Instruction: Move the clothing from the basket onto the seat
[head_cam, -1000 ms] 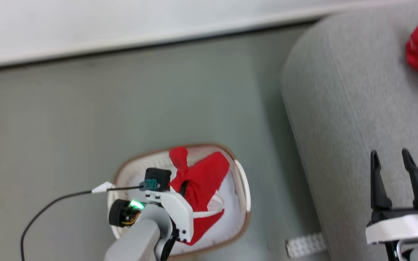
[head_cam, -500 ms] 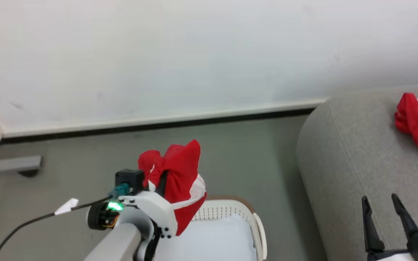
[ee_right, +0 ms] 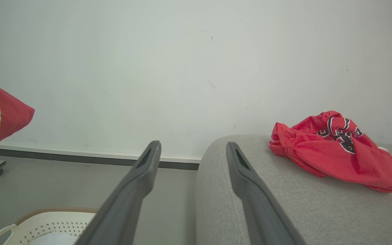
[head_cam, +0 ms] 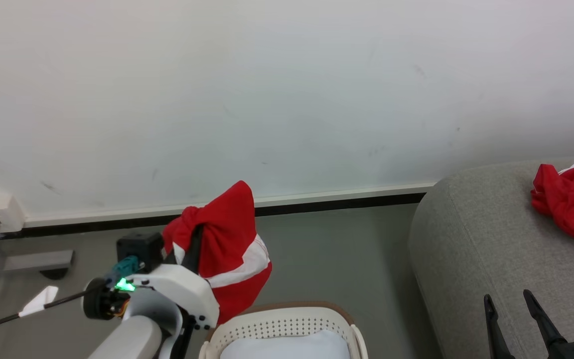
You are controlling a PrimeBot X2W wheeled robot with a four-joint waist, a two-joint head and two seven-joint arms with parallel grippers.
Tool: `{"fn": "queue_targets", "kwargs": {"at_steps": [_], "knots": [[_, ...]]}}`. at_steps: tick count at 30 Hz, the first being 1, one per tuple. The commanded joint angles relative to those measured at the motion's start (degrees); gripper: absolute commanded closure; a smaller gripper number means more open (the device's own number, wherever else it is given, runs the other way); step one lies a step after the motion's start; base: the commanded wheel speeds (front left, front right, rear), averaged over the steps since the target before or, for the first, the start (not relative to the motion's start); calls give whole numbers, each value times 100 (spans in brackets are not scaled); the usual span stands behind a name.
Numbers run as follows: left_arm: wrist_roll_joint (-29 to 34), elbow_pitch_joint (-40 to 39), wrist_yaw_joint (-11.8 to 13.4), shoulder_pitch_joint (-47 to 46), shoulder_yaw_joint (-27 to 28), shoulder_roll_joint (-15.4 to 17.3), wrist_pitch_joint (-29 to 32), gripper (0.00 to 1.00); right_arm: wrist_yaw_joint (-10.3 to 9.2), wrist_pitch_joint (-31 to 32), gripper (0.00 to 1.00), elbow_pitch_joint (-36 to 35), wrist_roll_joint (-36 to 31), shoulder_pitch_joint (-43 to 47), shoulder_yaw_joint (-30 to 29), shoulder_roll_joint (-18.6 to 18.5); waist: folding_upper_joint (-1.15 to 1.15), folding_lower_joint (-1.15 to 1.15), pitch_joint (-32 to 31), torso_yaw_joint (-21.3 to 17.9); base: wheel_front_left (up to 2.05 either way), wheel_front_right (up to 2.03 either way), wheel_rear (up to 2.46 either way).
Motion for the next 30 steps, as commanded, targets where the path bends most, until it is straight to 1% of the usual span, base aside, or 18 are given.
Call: {"fn": "queue_targets", "kwargs": {"at_steps": [1, 6, 10, 12, 15, 22, 27, 30], "knots": [[-9, -123, 44, 95, 28, 86, 32, 100, -15, 4, 0, -6, -34, 90, 4, 5, 0, 2, -45, 17, 0, 0, 0], [25, -705, 245, 244, 70, 305, 247, 100, -15, 4, 0, -39, -25, 165, 84, 6, 0, 2, -97, 12, 0, 0, 0], [55, -985, 346, 298, 79, 412, 354, 100, -15, 4, 0, -85, -1, 181, 198, 8, 0, 2, -73, 1, 0, 0, 0], [74, -1095, 383, 322, 65, 439, 400, 100, -15, 4, 0, -122, -60, 165, 330, -3, 0, 2, -57, -8, 0, 0, 0], [100, -1219, 429, 331, 42, 454, 463, 100, -15, 5, 0, -224, -124, 108, 614, -130, 0, 2, -26, -13, 0, 0, 0], [101, -1406, 449, 281, -56, 418, 543, 100, -15, 4, 0, -519, -9, -177, 1701, -709, 0, 2, 17, -3, 0, 0, 0], [117, -1509, 430, 198, -140, 388, 608, 100, -14, 58, 0, -541, 245, -635, 2677, -1110, 0, 2, 38, 5, 0, 0, 0], [140, -1540, 411, 144, -203, 353, 647, 100, -14, 105, 0, -467, 391, -1005, 3321, -1269, 0, 2, 53, 16, 0, 0, 0]]}}
